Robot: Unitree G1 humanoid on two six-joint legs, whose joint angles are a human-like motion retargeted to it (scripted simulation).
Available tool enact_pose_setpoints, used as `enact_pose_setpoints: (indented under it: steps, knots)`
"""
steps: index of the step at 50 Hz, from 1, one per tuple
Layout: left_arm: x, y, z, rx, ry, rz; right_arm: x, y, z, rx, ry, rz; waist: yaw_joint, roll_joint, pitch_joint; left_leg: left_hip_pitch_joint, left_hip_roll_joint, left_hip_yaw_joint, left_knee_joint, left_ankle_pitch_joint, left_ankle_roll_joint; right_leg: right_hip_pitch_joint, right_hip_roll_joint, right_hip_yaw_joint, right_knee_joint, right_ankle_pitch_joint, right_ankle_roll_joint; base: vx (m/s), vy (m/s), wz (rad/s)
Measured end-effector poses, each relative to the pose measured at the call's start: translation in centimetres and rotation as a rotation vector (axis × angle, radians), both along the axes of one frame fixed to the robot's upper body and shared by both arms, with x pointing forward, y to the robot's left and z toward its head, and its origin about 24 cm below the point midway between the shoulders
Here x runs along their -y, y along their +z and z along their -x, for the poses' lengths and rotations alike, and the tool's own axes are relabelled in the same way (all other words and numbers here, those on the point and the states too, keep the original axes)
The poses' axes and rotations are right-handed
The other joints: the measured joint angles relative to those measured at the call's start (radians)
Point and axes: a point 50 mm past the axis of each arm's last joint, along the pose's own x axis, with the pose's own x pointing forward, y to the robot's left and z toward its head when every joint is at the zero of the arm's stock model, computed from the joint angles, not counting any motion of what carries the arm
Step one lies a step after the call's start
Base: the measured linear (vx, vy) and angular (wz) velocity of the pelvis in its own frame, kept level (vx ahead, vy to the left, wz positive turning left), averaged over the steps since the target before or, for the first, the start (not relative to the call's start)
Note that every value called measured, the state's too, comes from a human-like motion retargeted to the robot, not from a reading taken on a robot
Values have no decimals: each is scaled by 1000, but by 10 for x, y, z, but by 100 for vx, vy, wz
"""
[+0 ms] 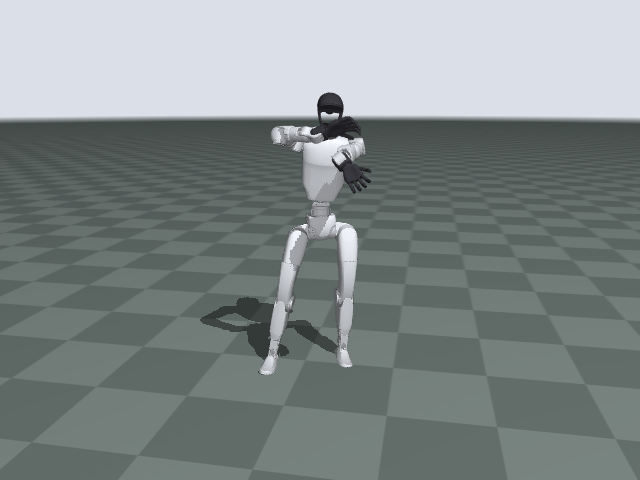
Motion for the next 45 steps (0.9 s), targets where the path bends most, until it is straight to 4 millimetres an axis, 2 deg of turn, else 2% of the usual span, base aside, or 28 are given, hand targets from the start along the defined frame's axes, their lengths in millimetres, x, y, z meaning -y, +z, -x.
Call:
enact_pose_setpoints:
  steps: [2,4,8,11,14,16,18,21,23,24,26,28,31,32,33,35,38,40,43,45]
  knots:
    - [-2,2,-2,17,-13,-16,2,6,0,15,-19,9,10,-23,3,2,-25,30,0,2,81,-4,-18,22,-14,10,5,0,-2,-48]
    - [-8,-8,-5,22,-24,-20,5,10,-1,18,-37,2,19,-30,4,7,-25,41,3,-4,92,-3,-17,34,-17,11,6,1,-1,-31]
    - [-28,-55,-11,12,-45,-11,12,12,-4,-5,-68,-4,35,-39,10,16,-24,45,10,-14,104,4,-16,41,-14,9,-1,0,0,-4]
    - [-51,-112,-7,16,-74,-33,17,6,-7,-49,-85,-4,45,-42,11,21,-24,34,11,-16,99,12,-17,33,-3,0,-13,1,0,14]
    - [-85,-188,15,13,-151,-52,21,-6,-11,-118,-101,-8,52,-50,4,23,-23,18,9,-15,82,17,-18,19,9,-10,-25,2,-1,29]
    - [-104,-236,39,-7,-223,-41,26,-10,-12,-150,-126,10,76,-47,17,20,-24,8,6,-13,74,20,-21,7,11,-13,-27,1,0,30]
    - [-133,-285,76,-80,-280,-43,30,-16,-15,-181,-146,18,100,-46,25,20,-24,-1,3,-11,65,23,-21,-3,14,-18,-30,2,-1,26]
    - [-187,-346,150,-296,-306,-78,37,-24,-18,-213,-176,22,147,-46,39,19,-24,-12,-2,-10,58,27,-23,-17,17,-24,-30,3,-1,22]
    - [-228,-371,208,-479,-283,-116,44,-28,-21,-230,-200,24,187,-43,49,19,-24,-18,-5,-9,55,30,-24,-26,20,-28,-30,4,0,20]
    - [-251,-376,238,-558,-255,-149,48,-31,-22,-245,-210,32,210,-40,54,20,-23,-22,-6,-10,53,32,-23,-29,22,-31,-31,5,0,20]
    - [-299,-373,295,-679,-172,-238,58,-39,-25,-288,-230,60,261,-32,61,24,-20,-29,-6,-14,51,37,-21,-35,30,-38,-36,5,0,21]
    - [-344,-353,348,-784,-38,-316,71,-46,-29,-324,-270,66,319,-23,65,25,-19,-36,-6,-15,46,40,-21,-42,37,-43,-39,5,0,23]
    - [-402,-303,404,-850,223,-418,95,-53,-33,-357,-353,55,416,-3,69,21,-21,-50,-6,-13,42,44,-25,-59,44,-47,-37,5,1,28]
    - [-418,-282,419,-857,308,-463,103,-55,-34,-371,-378,46,448,7,68,21,-16,-59,-8,-13,28,46,-22,-66,47,-48,-36,5,2,33]
    - [-433,-260,431,-860,387,-519,111,-58,-35,-389,-400,33,478,24,63,24,-2,-74,-14,-13,-14,48,-10,-75,51,-51,-35,4,3,35]
    - [-456,-217,449,-864,514,-620,125,-63,-35,-415,-442,16,535,42,56,24,3,-90,-21,-10,-35,54,-6,-91,52,-51,-33,4,2,37]
    - [-478,-159,464,-874,625,-740,142,-69,-34,-432,-495,20,602,40,54,11,-27,-94,-18,-1,33,57,-33,-111,50,-45,-32,3,2,40]
    - [-488,-124,471,-873,679,-813,149,-71,-34,-444,-522,25,634,45,49,6,-32,-106,-24,5,37,59,-38,-127,51,-43,-32,2,2,40]
    - [-494,-83,480,-822,781,-879,154,-71,-33,-452,-535,25,663,55,44,3,-33,-123,-38,16,32,63,-40,-148,50,-41,-35,1,2,34]
    - [-495,-63,485,-763,862,-894,155,-70,-32,-449,-529,20,673,61,41,4,-34,-131,-48,23,28,64,-41,-159,50,-39,-37,1,1,24]
